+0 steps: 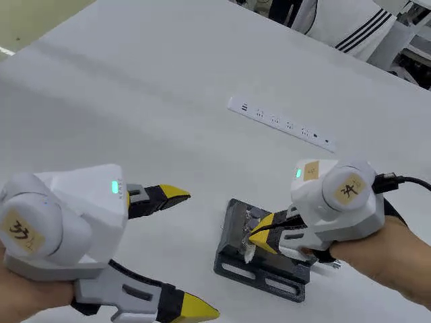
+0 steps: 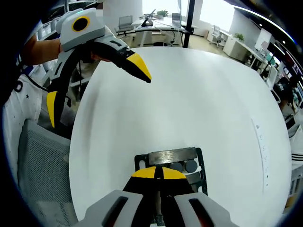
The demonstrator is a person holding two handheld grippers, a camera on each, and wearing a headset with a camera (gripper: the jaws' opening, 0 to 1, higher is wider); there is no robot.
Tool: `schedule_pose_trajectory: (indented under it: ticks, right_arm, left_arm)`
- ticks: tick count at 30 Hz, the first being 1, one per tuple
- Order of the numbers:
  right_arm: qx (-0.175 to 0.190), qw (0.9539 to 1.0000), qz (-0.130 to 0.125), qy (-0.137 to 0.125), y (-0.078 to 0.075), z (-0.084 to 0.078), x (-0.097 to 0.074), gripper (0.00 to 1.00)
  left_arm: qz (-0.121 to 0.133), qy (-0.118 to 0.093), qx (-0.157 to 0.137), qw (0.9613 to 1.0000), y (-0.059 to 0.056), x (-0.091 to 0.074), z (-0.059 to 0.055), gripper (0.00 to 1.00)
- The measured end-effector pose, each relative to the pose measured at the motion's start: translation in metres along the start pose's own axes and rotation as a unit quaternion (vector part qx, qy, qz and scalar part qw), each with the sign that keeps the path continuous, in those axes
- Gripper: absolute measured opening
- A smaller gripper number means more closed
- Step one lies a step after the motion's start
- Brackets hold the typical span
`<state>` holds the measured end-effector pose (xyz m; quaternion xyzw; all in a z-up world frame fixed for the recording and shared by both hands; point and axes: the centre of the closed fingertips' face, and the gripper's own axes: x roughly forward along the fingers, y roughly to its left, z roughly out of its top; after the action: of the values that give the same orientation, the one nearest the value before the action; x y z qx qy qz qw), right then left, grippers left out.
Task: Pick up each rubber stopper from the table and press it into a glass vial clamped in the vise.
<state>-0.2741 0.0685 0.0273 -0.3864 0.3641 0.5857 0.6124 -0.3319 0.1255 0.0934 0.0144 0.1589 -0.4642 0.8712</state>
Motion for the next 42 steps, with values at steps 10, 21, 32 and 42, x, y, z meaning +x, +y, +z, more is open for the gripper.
schedule_pose_trajectory:
  ticks: [10, 21, 32, 42]
  right_arm:
    - [0.023, 0.9996, -0.006, -0.018, 0.002, 0.001, -0.002, 0.00]
    - [0.038, 0.9987, -0.012, -0.033, 0.000, 0.001, -0.002, 0.00]
    - [0.045, 0.9975, -0.019, -0.051, 0.000, 0.003, -0.007, 0.03]
    - [0.069, 0.9931, -0.037, -0.087, -0.002, -0.002, -0.031, 0.16]
  left_arm:
    - [0.004, 0.008, 0.010, 0.9999, -0.004, -0.006, 0.005, 0.87]
    - [0.013, 0.019, 0.014, 0.9996, -0.007, -0.014, 0.005, 0.87]
    - [0.015, 0.030, 0.022, 0.9992, -0.007, -0.015, 0.004, 0.87]
    - [0.014, 0.041, 0.034, 0.9985, -0.009, -0.017, 0.007, 0.91]
